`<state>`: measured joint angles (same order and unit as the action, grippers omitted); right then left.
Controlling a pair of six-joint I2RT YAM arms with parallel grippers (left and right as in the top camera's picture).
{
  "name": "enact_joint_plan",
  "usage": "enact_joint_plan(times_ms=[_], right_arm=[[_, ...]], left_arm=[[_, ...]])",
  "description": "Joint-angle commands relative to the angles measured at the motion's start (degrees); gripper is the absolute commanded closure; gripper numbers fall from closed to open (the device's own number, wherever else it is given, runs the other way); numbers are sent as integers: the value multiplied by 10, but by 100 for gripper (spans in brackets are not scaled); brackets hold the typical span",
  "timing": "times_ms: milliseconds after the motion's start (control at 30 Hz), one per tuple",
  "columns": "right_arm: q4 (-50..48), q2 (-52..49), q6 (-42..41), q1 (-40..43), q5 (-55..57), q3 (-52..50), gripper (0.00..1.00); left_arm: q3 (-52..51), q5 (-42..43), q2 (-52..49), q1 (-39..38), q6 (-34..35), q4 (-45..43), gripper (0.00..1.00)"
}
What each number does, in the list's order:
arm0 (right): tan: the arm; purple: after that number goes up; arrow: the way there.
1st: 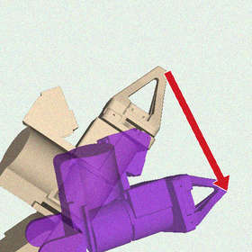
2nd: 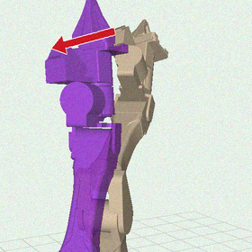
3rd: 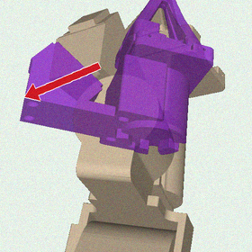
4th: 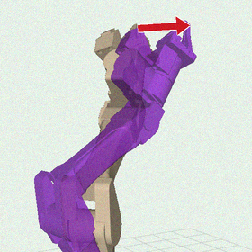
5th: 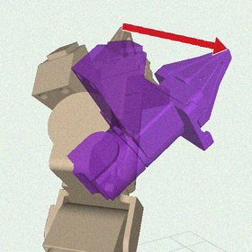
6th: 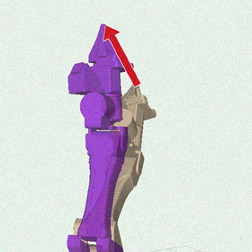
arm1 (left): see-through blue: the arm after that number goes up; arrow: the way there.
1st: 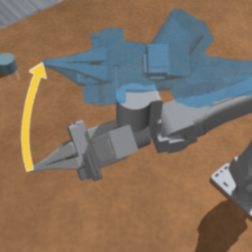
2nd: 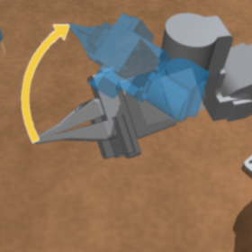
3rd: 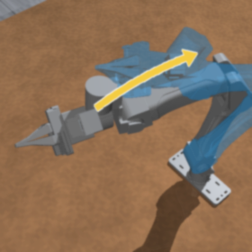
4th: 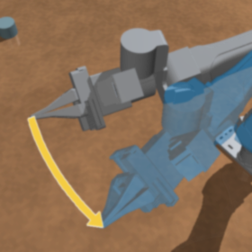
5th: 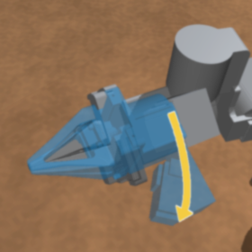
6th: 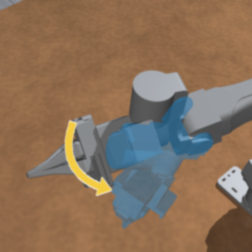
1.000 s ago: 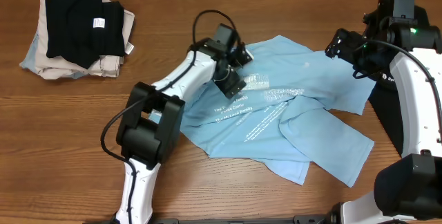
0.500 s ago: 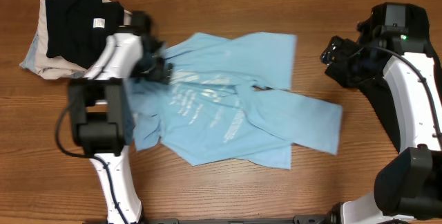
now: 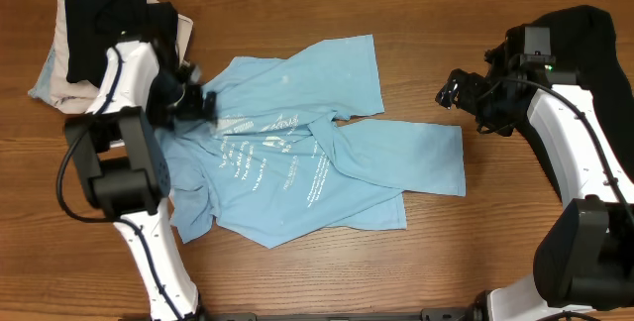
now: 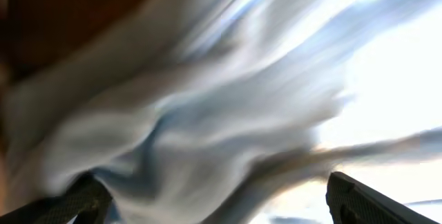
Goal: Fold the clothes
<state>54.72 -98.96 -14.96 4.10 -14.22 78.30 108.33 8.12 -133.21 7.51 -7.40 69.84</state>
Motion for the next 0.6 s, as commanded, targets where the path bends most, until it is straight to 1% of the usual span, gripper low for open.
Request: enact_joint_plan(times_ms=[0,133,233,333,400,567], right_arm=[[0,2,2,0,-5,-2,0],[-5,2,-1,0,-4,-2,0],[-14,2,-3,0,-4,-2,0],[-16,2,-2,0,-4,-2,0],[-15,2,-2,0,-4,-2,0],[-15,2,-2,0,-4,-2,0]], left_arm=[[98,67,-7,-60,-37,-4,0],[153,120,-7,-127,-139,-16,0],[151,94,-7,-188,-194,-36,0],[140,19,-10,-241,-198,-65,0],[133,-12,-12,-273,-198,-97,0],[131,-13,-23,-315,-207,-157,0]])
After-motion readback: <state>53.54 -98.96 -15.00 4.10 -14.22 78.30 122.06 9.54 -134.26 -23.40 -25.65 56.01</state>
